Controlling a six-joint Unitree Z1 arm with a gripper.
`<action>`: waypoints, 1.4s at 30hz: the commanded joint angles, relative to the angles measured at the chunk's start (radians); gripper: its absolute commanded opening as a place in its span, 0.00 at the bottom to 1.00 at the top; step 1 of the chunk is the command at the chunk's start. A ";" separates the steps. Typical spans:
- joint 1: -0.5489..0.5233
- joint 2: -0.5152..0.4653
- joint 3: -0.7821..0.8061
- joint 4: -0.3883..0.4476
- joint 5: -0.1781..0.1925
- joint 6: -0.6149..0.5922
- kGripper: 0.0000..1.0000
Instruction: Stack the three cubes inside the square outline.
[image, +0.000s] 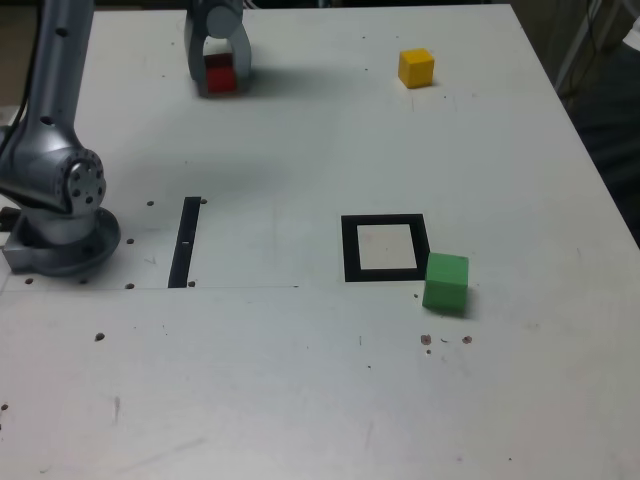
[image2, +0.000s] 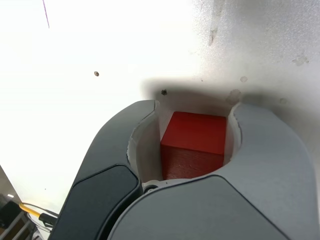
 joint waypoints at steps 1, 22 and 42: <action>-0.001 0.001 -0.002 0.005 -0.003 -0.002 0.38; -0.288 -0.264 0.161 0.019 -0.012 -0.175 0.38; -0.759 -0.408 0.246 0.087 -0.080 -0.526 0.38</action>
